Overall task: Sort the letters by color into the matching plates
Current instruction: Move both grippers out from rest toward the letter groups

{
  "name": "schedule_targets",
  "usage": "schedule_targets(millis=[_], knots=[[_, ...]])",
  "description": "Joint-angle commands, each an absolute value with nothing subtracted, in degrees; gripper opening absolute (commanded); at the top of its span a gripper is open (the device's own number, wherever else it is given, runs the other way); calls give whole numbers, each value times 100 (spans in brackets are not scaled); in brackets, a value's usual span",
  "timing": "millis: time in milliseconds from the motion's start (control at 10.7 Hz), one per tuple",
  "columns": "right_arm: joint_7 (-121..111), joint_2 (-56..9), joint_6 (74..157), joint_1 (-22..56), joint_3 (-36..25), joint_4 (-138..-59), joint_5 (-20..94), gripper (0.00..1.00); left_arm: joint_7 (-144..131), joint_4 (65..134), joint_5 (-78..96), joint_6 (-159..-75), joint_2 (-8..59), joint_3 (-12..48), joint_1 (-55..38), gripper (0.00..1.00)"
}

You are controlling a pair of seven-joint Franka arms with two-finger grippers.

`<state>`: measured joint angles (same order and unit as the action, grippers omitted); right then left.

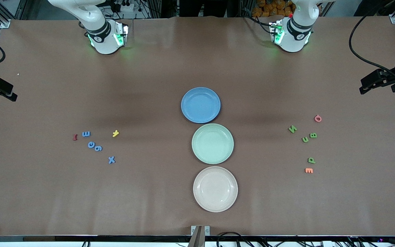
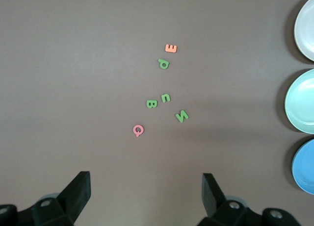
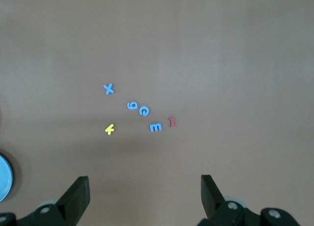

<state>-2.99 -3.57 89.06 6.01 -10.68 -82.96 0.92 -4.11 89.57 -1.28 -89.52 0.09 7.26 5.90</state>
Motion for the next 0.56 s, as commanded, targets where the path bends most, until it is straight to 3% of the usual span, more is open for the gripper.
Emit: schedule_targets(millis=[0,467], knots=[[-290,-343,8938,624,-1064,-8332,167,100,-281,8903,-264,-8947,18,712,554,100],[-290,-413,8947,694,-1019,-8341,158,100,-255,8991,-299,-9384,323,712,580,100]])
